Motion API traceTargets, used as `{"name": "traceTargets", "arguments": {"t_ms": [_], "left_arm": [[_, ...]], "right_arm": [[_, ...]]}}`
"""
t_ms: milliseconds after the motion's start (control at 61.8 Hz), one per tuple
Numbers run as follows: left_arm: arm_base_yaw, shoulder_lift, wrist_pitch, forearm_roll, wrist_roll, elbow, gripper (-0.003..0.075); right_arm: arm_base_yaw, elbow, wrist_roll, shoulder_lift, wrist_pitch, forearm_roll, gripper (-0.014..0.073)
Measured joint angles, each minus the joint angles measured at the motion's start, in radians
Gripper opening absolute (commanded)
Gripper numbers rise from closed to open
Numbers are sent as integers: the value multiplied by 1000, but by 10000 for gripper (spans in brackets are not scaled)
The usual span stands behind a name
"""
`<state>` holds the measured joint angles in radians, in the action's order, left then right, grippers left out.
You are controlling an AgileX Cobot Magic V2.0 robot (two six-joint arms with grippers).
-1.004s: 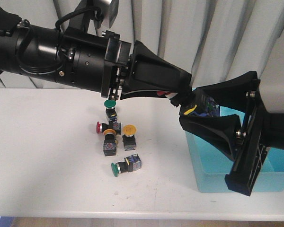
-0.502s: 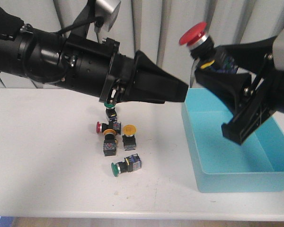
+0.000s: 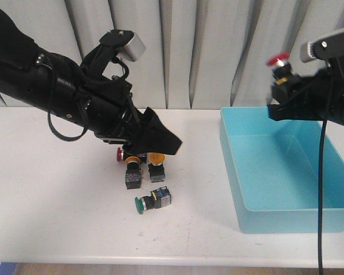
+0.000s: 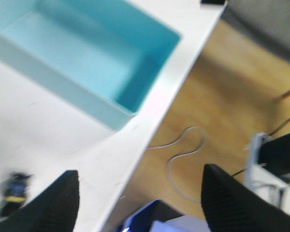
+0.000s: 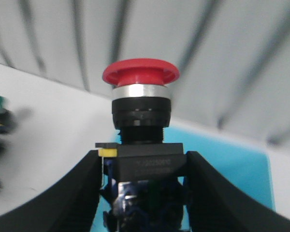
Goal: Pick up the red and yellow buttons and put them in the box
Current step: 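Lower the red button into the blue box with the right gripper and release, then move the left gripper to the yellow button and grasp it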
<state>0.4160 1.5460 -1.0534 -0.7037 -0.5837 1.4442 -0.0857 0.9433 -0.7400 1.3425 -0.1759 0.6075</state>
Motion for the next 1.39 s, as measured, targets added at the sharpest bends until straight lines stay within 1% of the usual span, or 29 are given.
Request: {"name": "traceTargets", "arguments": {"t_ms": [81, 130, 243, 356, 405, 518, 631, 745, 777, 874, 972, 1052, 1198, 1312, 1392], "left_arm": [[0, 0, 26, 81, 29, 0, 406], [0, 2, 38, 116, 43, 0, 386], [0, 17, 51, 160, 52, 0, 344], [0, 38, 58, 169, 56, 0, 308], [0, 44, 58, 170, 56, 0, 293], [0, 50, 58, 173, 56, 0, 264], [0, 50, 62, 173, 56, 0, 242], [0, 50, 65, 173, 56, 0, 235], [0, 50, 65, 173, 56, 0, 235], [0, 50, 65, 173, 56, 0, 235], [0, 50, 65, 173, 56, 0, 235], [0, 50, 65, 173, 56, 0, 235], [0, 50, 65, 173, 56, 0, 235], [0, 50, 65, 173, 56, 0, 235], [0, 50, 65, 175, 56, 0, 235]], "right_arm": [[66, 0, 12, 107, -6, 38, -6], [80, 0, 10, 161, -9, 54, -6], [83, 16, -23, 313, -36, 77, -6], [83, 64, -34, 444, -82, 89, 4], [83, 86, -37, 490, -92, 92, 16], [83, 123, -39, 556, -98, 100, 73], [83, 144, -41, 598, -115, 104, 189], [83, 150, -42, 621, -140, 105, 364], [83, 150, -42, 623, -146, 105, 428], [83, 151, -42, 623, -147, 105, 566], [83, 154, -43, 620, -147, 101, 636], [83, 154, -43, 602, -149, 99, 641], [83, 154, -43, 530, -151, 100, 614], [83, 154, -42, 426, -181, 127, 578], [83, 154, -42, 334, -234, 154, 554]]}}
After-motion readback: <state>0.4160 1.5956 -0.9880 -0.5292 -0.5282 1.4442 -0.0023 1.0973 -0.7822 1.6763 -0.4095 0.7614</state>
